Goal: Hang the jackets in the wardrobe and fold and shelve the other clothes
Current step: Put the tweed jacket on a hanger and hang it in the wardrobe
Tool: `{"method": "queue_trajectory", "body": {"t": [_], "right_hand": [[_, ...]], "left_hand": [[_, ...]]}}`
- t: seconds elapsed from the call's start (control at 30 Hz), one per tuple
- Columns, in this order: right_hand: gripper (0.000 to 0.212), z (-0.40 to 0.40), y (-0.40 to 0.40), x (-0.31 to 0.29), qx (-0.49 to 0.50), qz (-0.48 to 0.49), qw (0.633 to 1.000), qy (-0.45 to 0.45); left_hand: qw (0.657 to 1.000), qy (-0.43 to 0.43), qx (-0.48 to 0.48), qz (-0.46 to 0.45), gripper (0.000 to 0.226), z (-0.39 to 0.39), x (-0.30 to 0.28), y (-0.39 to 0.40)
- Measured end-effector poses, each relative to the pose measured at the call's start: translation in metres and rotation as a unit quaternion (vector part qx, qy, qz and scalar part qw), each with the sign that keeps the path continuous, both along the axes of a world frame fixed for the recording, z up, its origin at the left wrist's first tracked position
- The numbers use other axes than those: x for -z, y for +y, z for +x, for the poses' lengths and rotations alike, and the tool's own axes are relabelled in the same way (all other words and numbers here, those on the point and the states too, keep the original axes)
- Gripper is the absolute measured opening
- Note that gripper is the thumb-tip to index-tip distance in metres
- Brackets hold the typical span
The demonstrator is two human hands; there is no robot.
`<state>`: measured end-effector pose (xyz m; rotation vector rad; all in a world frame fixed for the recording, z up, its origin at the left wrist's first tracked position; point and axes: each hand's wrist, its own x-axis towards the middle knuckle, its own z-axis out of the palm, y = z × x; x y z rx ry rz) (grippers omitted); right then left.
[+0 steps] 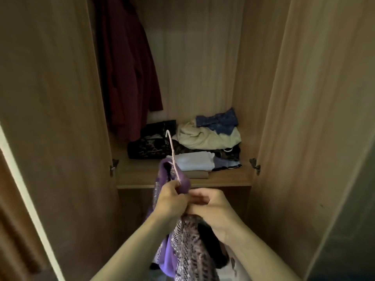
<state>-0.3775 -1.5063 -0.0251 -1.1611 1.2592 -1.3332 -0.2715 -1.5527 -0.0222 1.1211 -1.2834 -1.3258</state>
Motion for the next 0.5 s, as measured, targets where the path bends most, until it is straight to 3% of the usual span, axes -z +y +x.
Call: {"method": "queue_trajectory", "body": {"t": [0.1, 0.17, 0.3, 0.5], "right_hand": [[0.016, -0.009, -0.002, -0.007, -0.045, -0.02, 0.998, 0.05], [0.014, -0.02, -0.009, -0.006, 0.025, -0.081, 0.985, 0.15], [0.031, -0.051, -0.034, -0.002, 0.109, -0.194, 0.927, 0.302], [0.065, -0.08, -0.075, -0.016, 0.068, -0.27, 0.865, 0.418]], "left_hand": [[0.996, -0.076, -0.013, -0.036, 0.03, 0.02, -0.001, -0.007], [0.99, -0.13, -0.014, -0.061, 0.031, 0.035, -0.007, -0.007], [0.955, -0.262, 0.041, -0.131, 0.031, 0.068, -0.026, -0.009], [0.883, -0.38, 0.114, -0.251, 0.029, 0.102, -0.071, 0.005]]}}
